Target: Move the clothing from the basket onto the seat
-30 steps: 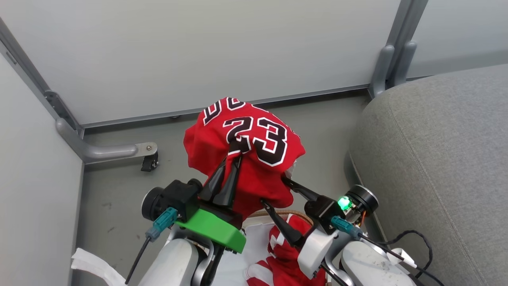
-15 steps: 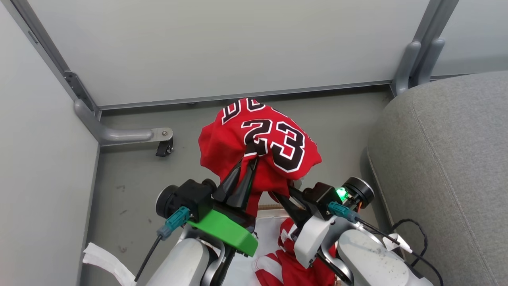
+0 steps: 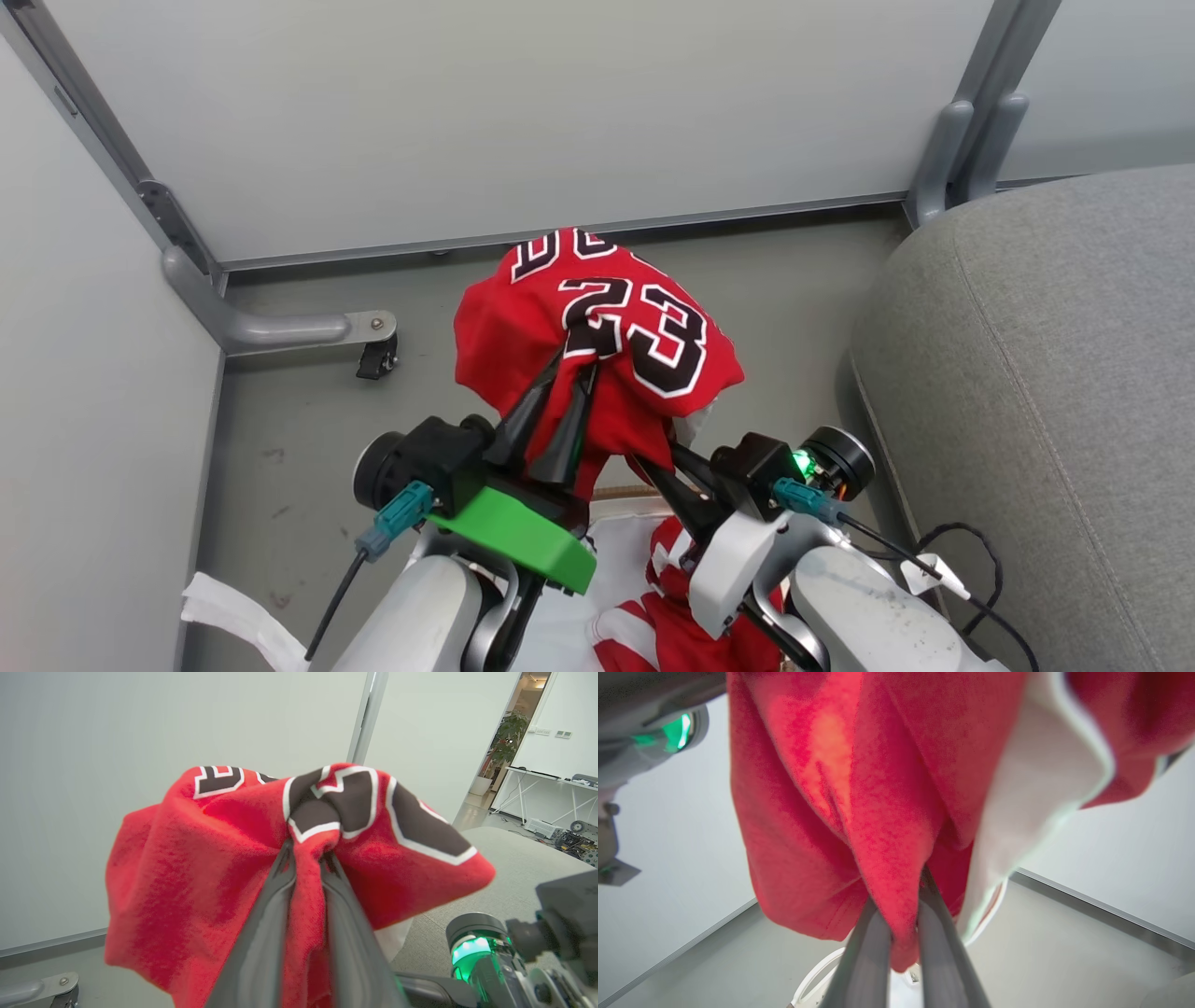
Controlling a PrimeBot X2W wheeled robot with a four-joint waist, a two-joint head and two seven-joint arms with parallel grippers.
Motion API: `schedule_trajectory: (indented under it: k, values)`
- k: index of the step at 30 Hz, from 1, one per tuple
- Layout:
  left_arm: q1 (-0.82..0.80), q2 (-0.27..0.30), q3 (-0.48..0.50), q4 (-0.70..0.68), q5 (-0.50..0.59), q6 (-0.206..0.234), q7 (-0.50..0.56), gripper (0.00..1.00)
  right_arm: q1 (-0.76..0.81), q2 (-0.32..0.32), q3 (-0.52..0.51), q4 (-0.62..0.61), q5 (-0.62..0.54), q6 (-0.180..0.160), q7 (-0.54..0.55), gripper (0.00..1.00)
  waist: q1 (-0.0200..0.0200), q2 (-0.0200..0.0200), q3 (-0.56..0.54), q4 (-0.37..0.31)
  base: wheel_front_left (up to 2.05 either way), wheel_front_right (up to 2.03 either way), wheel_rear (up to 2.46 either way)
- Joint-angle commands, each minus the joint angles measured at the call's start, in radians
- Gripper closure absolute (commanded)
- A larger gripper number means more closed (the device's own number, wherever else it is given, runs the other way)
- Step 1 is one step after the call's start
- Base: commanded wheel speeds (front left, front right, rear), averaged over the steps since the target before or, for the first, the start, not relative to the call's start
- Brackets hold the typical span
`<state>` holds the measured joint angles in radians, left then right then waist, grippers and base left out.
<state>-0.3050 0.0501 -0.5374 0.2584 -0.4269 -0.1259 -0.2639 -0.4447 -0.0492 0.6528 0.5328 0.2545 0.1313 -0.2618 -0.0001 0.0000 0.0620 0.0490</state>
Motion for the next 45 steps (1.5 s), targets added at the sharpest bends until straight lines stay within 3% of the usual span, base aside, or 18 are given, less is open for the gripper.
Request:
schedule_trajectory:
  k: [1, 8, 21, 26, 35, 45]
  values:
    - [0.012, 0.001, 0.011, -0.009, 0.008, 0.003, -0.001, 0.0, 0.013, -0.004, -0.007, -0.007, 0.0, -0.001, -0.005, 1.0, 0.0001, 0.0, 0.0, -0.012, 0.0, 0.0, 0.0]
    - [0.037, 0.002, 0.052, -0.004, 0.042, 0.008, 0.0, 0.0, 0.056, -0.004, -0.035, -0.067, -0.01, -0.001, -0.005, 1.0, 0.0001, 0.0, 0.007, -0.115, 0.0, 0.0, 0.0]
    - [0.061, 0.002, 0.119, 0.008, 0.134, -0.005, 0.0, 0.0, 0.146, -0.002, -0.141, -0.159, -0.022, -0.001, -0.005, 1.0, 0.0001, 0.0, 0.048, -0.463, 0.0, 0.0, 0.0]
    - [0.063, 0.003, 0.115, 0.014, 0.156, -0.006, 0.0, 0.0, 0.162, -0.003, -0.189, -0.193, -0.032, -0.001, -0.005, 1.0, 0.0001, 0.0, 0.068, -0.565, 0.0, 0.0, 0.0]
    - [0.011, 0.028, 0.027, 0.036, 0.148, -0.006, 0.0, 0.0, 0.097, -0.024, -0.345, -0.26, -0.084, -0.001, -0.005, 1.0, 0.0001, 0.0, 0.143, -0.602, 0.0, 0.0, 0.0]
    - [-0.046, 0.111, -0.019, 0.012, 0.156, -0.006, 0.0, 0.0, -0.194, -0.157, -0.426, -0.224, -0.109, -0.001, -0.005, 1.0, 0.0001, 0.0, 0.314, -0.596, 0.0, 0.0, 0.0]
